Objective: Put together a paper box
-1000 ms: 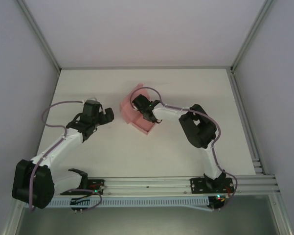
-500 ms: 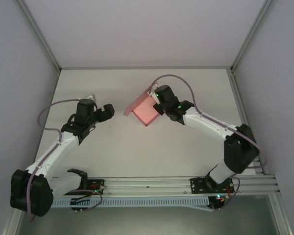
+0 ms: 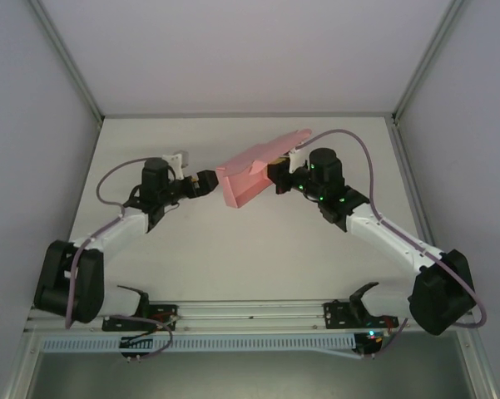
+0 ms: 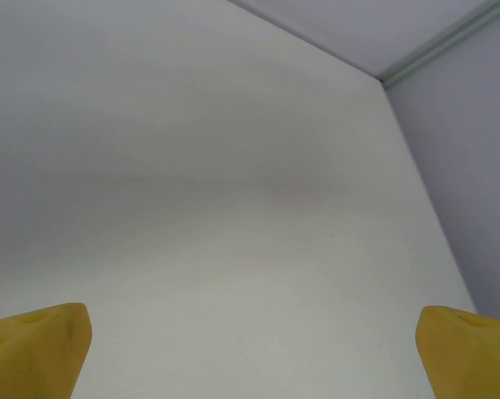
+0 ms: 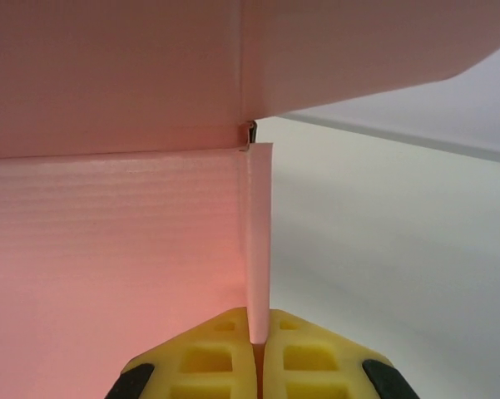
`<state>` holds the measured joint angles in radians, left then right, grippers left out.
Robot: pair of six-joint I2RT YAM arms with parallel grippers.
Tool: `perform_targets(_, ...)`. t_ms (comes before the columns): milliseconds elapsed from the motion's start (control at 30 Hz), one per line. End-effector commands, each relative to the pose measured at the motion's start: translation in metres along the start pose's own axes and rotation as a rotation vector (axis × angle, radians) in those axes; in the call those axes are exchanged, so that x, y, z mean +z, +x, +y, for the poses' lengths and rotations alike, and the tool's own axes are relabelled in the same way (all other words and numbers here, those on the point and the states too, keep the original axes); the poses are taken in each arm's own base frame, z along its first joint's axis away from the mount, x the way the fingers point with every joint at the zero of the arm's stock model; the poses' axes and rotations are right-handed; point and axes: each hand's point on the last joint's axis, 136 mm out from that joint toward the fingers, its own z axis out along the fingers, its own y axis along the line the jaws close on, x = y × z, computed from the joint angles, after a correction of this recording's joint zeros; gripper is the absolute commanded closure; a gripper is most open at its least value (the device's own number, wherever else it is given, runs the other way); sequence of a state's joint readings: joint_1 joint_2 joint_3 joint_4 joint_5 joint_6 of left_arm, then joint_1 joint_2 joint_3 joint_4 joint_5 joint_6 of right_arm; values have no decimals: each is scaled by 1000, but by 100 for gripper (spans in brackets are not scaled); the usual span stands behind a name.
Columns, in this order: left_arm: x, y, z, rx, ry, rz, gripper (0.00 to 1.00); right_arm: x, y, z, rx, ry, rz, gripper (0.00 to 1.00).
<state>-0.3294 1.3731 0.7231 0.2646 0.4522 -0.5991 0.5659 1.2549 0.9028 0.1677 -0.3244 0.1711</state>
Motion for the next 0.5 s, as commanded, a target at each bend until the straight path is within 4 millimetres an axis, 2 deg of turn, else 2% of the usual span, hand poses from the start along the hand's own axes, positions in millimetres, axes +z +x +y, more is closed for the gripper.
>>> perform_targets(0, 7, -25, -68, 117, 264, -23, 1, 1, -14, 34, 51, -186, -38, 100)
perform_targets(100, 15, -23, -90, 164, 315, -8, 0, 12, -4, 39, 47, -198, 6, 100)
perform_targets(267, 26, -26, -92, 158, 317, 3, 0, 24, 11, 57, 32, -271, 55, 100)
perform_targets(467, 27, -21, -106, 193, 361, 16, 0, 46, 42, 45, -97, -65, 189, 100)
